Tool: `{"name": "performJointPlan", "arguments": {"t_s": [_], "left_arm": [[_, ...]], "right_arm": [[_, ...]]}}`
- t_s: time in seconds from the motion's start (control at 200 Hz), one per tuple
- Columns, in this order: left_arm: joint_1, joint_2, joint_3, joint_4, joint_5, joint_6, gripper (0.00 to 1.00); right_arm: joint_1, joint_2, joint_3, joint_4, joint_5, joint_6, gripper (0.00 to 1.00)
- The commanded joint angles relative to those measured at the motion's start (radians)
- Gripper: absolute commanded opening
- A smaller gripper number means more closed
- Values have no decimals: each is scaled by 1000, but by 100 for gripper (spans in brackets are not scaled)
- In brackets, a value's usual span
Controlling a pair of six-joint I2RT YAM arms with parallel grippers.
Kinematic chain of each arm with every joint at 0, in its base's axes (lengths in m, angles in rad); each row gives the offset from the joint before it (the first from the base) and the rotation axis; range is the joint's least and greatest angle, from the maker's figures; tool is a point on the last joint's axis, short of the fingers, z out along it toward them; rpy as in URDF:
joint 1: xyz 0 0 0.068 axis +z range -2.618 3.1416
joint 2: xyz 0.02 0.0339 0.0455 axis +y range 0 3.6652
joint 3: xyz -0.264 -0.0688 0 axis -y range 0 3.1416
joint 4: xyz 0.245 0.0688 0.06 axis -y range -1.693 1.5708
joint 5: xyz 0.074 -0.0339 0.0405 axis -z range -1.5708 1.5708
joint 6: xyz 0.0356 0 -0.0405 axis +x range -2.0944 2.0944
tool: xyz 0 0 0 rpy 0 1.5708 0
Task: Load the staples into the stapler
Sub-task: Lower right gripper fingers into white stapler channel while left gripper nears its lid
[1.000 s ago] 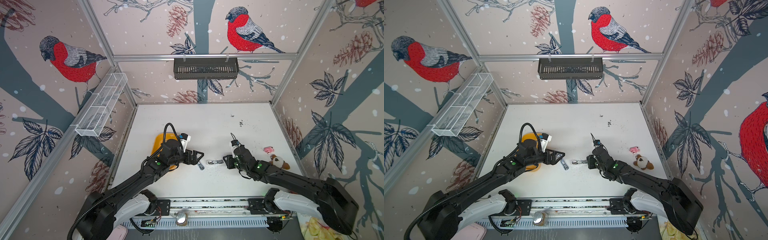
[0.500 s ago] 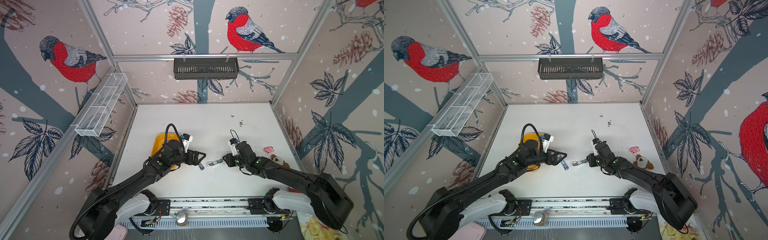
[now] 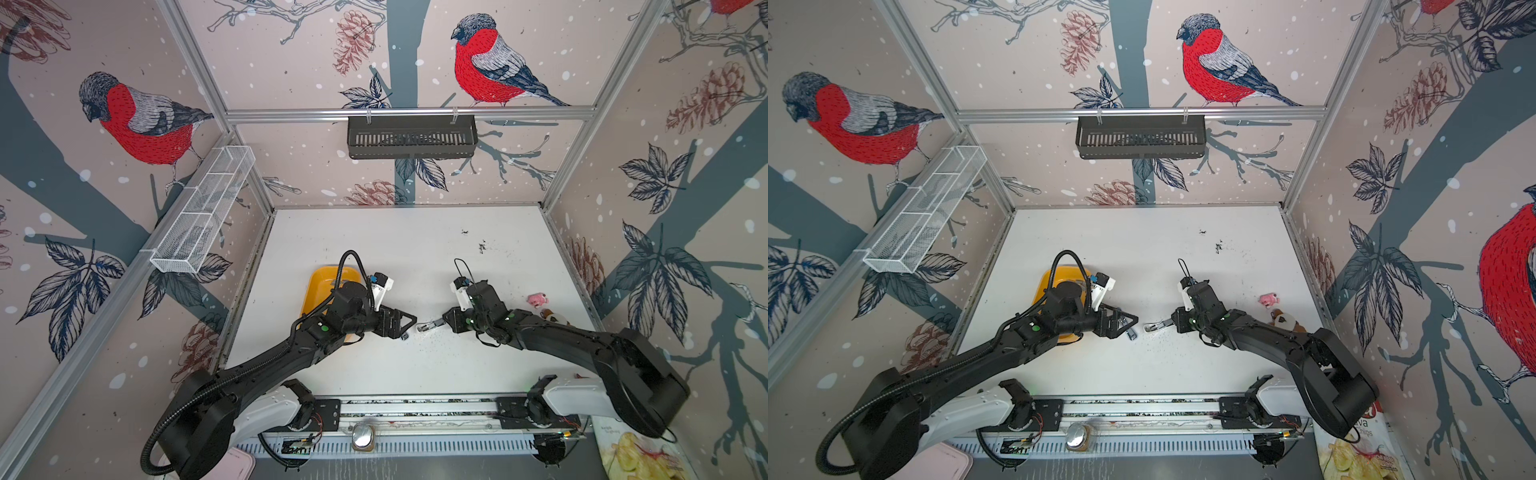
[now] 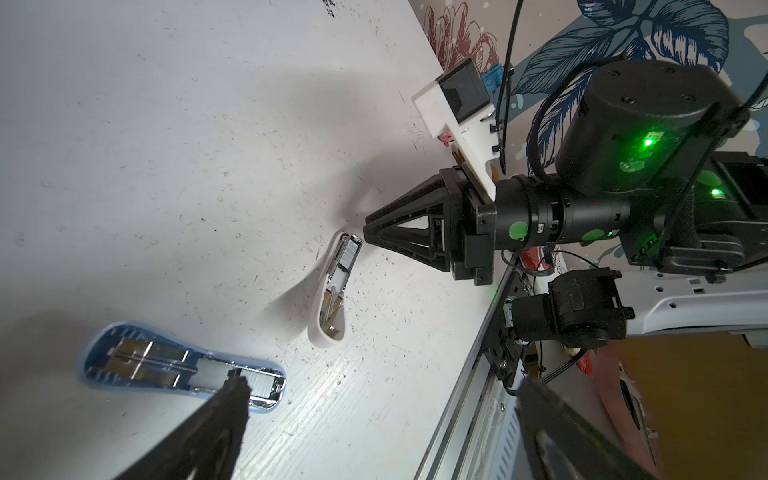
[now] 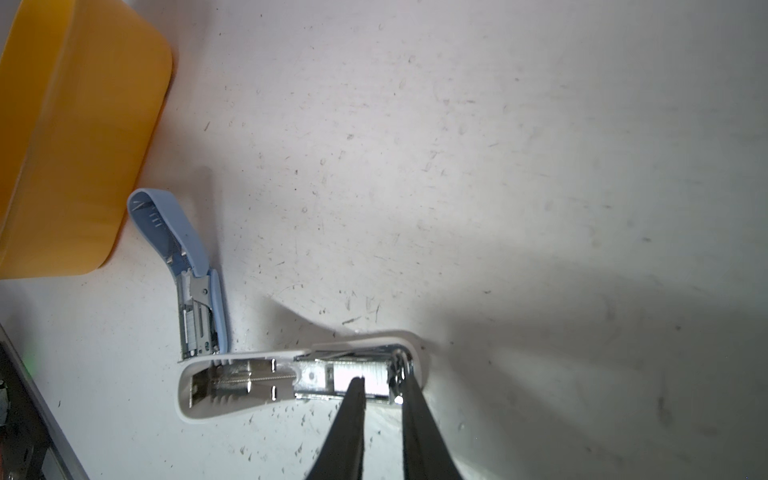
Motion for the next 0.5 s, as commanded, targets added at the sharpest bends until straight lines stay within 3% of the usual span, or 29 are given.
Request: {"name": "performJointPlan", "arguments": {"t_s": [0.0,0.495], "left_arm": [[-18,19,8,-8,23,-1,100],[-77,122,38,18,27,-8,100]], "right_arm": [[-2,17,10,35,-12,-22,19],[-3,67,9,60,-12,-26,13]]}}
